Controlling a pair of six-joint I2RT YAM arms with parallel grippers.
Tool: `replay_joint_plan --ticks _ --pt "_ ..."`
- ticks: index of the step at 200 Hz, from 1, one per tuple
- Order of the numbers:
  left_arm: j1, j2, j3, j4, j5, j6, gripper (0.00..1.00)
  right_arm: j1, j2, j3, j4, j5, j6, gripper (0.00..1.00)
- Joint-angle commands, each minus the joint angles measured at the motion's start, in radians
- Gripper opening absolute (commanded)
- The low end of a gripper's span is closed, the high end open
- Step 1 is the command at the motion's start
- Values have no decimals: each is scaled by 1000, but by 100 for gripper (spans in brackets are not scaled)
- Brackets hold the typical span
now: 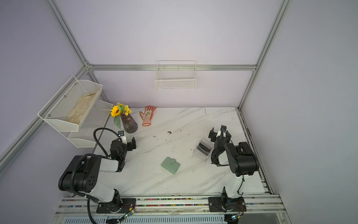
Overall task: Insert credit cards into a card holder
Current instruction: Adjust the card holder at the center of the board.
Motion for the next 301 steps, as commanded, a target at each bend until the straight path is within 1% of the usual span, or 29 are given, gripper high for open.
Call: replay_joint_plan --ticks 1,43,63,76,81,84,96,107,116,123,135,145,158,175,187,204,211,225,231,242,263,281,301 --pt "3 2 38 34 -13 -7 100 0 -4 8 34 -2 -14 97" --pt "3 -9 31 48 -14 -1 100 0 -4 5 41 -6 -14 97" --pt "3 -77 9 35 -44 -11 100 0 -9 4 44 -12 -19 97" --pt "3 -133 -12 18 -56 -13 100 0 -42 12 5 -14 -22 97" --pt "2 -146 -20 18 -54 -11 100 -1 -61 17 -20 -13 -22 97" --pt "1 -182 -28 16 -50 -8 100 0 -78 21 -40 -10 -22 97" --pt "-4 -250 -49 6 -39 4 100 0 -156 35 -125 -10 -19 97" --pt "-10 -315 -53 -38 -39 3 100 2 -241 52 -212 -22 -24 97" --pt "-11 -364 -45 -89 -45 -30 100 7 -314 74 -290 -41 -23 97" --pt "-12 -394 -34 -122 -39 -73 100 11 -376 107 -384 -67 -16 97" --pt "-12 -431 -12 -160 35 -128 100 26 -468 187 -561 -122 5 95" --pt "-19 -447 16 -194 104 -186 100 53 -521 257 -694 -186 10 90" --pt "-40 -450 81 -292 164 -274 100 104 -564 340 -843 -276 18 88" --pt "-85 -410 218 -542 212 -310 99 190 -573 460 -1033 -405 42 85" --pt "-121 -374 294 -682 232 -318 98 270 -570 511 -1115 -473 49 84" --pt "-164 -346 332 -775 253 -357 93 371 -571 512 -1130 -539 77 82" --pt "-176 -345 333 -801 253 -389 90 397 -570 495 -1113 -564 107 82" --pt "-200 -360 322 -870 224 -473 87 429 -561 452 -1075 -632 173 76" --pt "-205 -371 305 -884 232 -509 87 450 -555 435 -1068 -637 190 75" --pt "-212 -398 261 -891 285 -548 86 498 -548 402 -1061 -613 208 71" --pt "-230 -469 178 -925 336 -639 76 588 -515 341 -1050 -547 245 66" --pt "-260 -520 125 -946 362 -693 51 652 -465 299 -1019 -514 284 59" --pt "-285 -544 103 -980 368 -699 30 723 -385 298 -1031 -470 302 57"
